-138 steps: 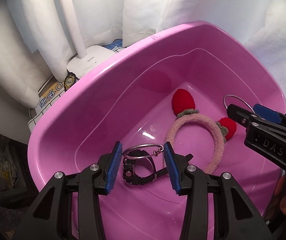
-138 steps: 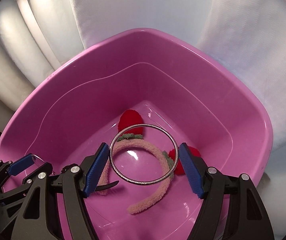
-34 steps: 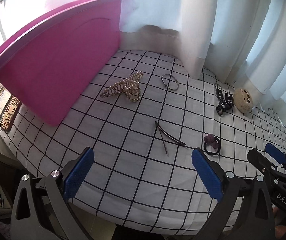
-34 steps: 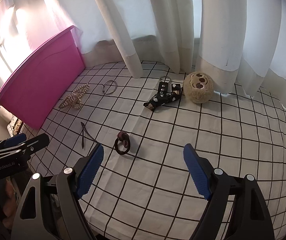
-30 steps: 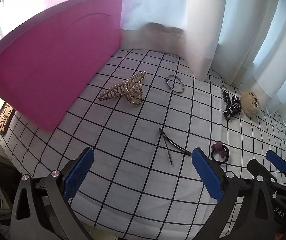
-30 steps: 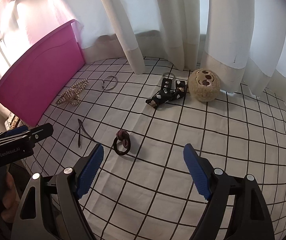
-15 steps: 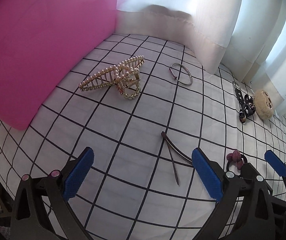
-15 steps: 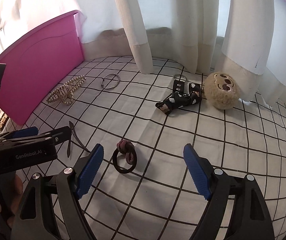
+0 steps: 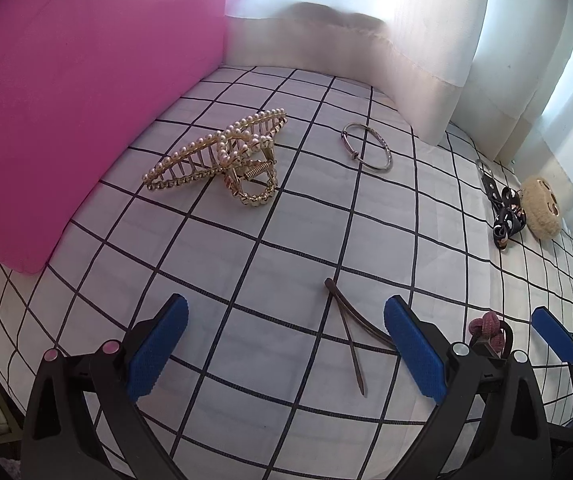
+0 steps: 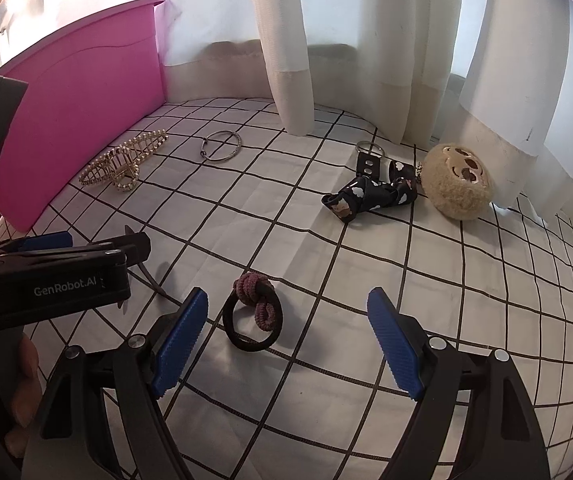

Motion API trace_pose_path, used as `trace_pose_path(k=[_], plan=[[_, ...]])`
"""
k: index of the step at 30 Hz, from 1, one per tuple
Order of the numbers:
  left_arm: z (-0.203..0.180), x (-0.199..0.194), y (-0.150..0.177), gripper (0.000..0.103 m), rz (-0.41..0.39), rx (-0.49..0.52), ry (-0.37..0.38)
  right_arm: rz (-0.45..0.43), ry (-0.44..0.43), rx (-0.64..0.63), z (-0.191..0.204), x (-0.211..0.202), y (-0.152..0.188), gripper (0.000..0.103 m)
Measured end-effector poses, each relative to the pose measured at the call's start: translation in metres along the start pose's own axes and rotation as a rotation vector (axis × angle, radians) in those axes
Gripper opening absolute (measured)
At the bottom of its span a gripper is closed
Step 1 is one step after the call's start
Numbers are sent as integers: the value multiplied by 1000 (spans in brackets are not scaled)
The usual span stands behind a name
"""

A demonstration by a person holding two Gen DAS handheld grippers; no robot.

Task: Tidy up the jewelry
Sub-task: 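Move the left tool to the brown hair pin while the right tool approaches the black hair tie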

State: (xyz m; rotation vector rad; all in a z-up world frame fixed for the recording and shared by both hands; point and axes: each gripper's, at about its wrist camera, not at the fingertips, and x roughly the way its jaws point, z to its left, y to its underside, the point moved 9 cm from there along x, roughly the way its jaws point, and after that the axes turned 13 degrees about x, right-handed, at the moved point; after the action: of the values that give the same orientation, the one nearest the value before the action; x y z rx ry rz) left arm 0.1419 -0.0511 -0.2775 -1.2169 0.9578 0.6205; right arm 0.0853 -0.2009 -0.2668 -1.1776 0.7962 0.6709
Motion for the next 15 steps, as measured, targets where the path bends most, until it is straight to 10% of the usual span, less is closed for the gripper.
trace_pose_path(k=[15], plan=[[-4, 1, 6, 97, -40, 55, -70, 17, -8, 1, 0, 10, 4, 71]])
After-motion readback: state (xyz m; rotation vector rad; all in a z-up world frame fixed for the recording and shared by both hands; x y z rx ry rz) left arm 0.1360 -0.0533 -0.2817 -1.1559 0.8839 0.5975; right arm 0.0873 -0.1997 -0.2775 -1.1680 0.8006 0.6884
